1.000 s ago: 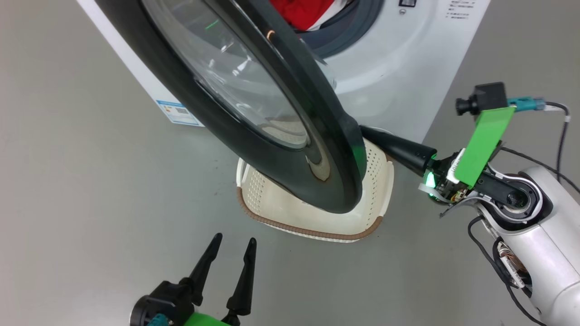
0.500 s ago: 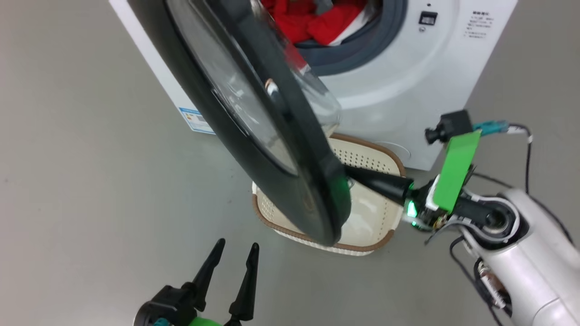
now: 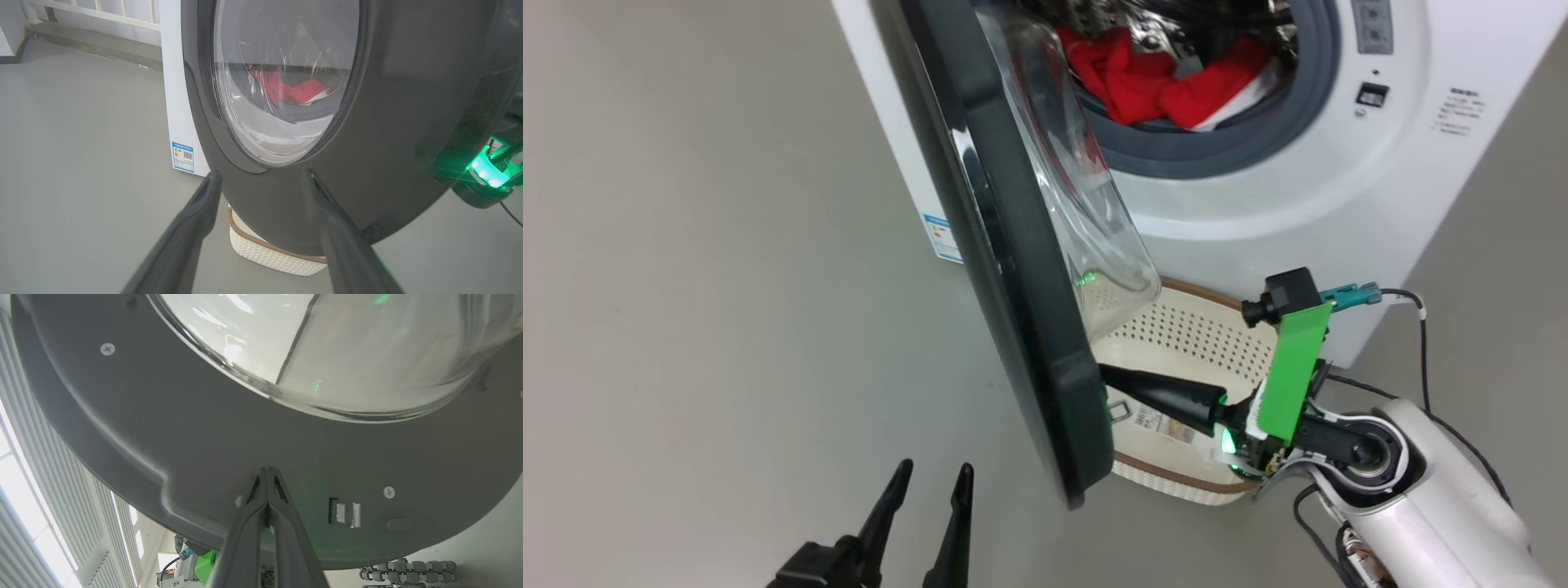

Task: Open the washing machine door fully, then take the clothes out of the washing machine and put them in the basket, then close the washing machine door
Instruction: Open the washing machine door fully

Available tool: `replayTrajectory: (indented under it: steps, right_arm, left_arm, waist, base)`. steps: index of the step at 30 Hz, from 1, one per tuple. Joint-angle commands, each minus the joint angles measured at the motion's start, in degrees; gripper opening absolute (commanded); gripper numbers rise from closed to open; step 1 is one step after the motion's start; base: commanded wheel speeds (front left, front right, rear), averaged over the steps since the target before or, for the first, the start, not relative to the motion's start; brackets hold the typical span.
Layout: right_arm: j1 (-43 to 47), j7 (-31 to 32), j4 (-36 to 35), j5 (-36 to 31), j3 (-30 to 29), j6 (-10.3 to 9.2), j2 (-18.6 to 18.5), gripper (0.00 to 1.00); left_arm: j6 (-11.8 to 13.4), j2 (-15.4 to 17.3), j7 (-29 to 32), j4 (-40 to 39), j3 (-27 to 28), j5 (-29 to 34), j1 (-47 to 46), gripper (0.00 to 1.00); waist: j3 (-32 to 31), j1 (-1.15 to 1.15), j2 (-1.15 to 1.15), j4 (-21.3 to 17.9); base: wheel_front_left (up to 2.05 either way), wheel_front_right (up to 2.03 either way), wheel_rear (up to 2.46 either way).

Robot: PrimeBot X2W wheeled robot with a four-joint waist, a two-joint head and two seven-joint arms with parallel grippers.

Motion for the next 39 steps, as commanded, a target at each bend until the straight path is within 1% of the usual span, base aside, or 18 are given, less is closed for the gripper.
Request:
replayTrajectory:
  steps: [1,14,21,24,25,26,27,28,29,39]
  right_arm:
    - [0.41,0.47,-1.54,-1.08,0.99,0.40,2.10,0.00]
    - [-0.95,1.01,0.13,-3.38,2.44,0.40,5.59,0.00]
    - [-1.29,0.40,0.16,-3.52,3.02,0.40,6.27,0.00]
    - [-1.09,-0.79,-0.07,-4.64,2.79,0.40,6.34,0.00]
    - [-0.95,-1.20,-0.07,-5.14,2.70,0.40,6.35,0.02]
    - [-0.77,-1.70,0.00,-5.65,2.53,0.40,6.36,0.27]
    - [-0.55,-2.22,0.17,-6.21,2.33,0.40,6.32,0.55]
    - [-0.31,-2.78,0.31,-6.82,2.15,0.40,6.17,0.97]
    - [0.01,-3.49,0.50,-7.39,1.87,0.40,5.99,1.00]
    - [7.22,-10.43,2.38,-10.12,-1.05,0.40,2.99,1.00]
  left_arm:
    - [0.30,0.55,-0.52,-1.34,2.14,0.33,0.16,1.00]
    - [2.14,0.55,-0.52,-3.44,4.85,0.04,1.26,1.00]
    - [2.35,0.55,-0.52,-3.71,5.06,0.01,1.53,1.00]
    - [2.11,0.55,-0.52,-3.62,4.90,0.02,1.47,1.00]
    - [2.02,0.55,-0.52,-3.53,4.84,0.05,1.43,1.00]
    - [1.91,0.55,-0.52,-3.41,4.77,0.10,1.39,1.00]
    - [1.79,0.55,-0.52,-3.26,4.70,0.18,1.36,1.00]
    - [1.67,0.55,-0.52,-3.10,4.65,0.27,1.33,1.00]
    - [1.54,0.55,-0.52,-2.91,4.59,0.38,1.30,1.00]
    - [0.21,0.55,-0.52,-0.96,5.04,1.59,0.43,1.00]
  waist:
    - [-1.57,0.00,0.00,1.97]
    - [-1.73,0.00,0.00,2.79]
    - [-1.91,0.00,0.00,2.79]
    - [-2.05,0.00,0.00,2.67]
    - [-2.10,0.00,0.00,2.63]
    - [-2.21,0.00,0.00,2.57]
    - [-2.34,0.00,0.00,2.51]
    - [-2.46,0.00,0.00,2.44]
    - [-2.60,0.00,0.00,2.38]
    - [-4.13,0.00,0.00,1.42]
  base:
    - [0.00,0.00,0.00]
    - [0.00,0.00,0.00]
    - [0.00,0.00,0.00]
    - [0.00,0.00,0.00]
    - [0.00,0.00,0.00]
    - [0.00,0.00,0.00]
    - [0.00,0.00,0.00]
    - [0.00,0.00,0.00]
    - [0.00,0.00,0.00]
    - [0.00,0.00,0.00]
